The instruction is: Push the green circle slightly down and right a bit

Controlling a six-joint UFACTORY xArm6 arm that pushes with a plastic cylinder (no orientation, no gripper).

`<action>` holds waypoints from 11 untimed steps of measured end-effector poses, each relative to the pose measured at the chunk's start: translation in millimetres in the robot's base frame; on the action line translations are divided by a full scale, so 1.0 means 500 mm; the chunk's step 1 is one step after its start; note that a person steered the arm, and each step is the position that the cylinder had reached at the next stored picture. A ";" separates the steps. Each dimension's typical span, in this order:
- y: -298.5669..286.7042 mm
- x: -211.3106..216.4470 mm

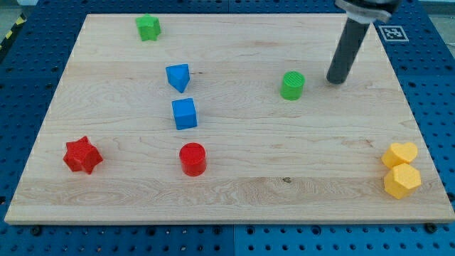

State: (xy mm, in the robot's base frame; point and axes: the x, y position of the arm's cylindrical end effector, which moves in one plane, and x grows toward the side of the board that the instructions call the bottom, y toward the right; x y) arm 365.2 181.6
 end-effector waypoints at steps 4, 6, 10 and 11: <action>-0.152 0.105; -0.165 0.205; -0.195 0.283; -0.204 0.226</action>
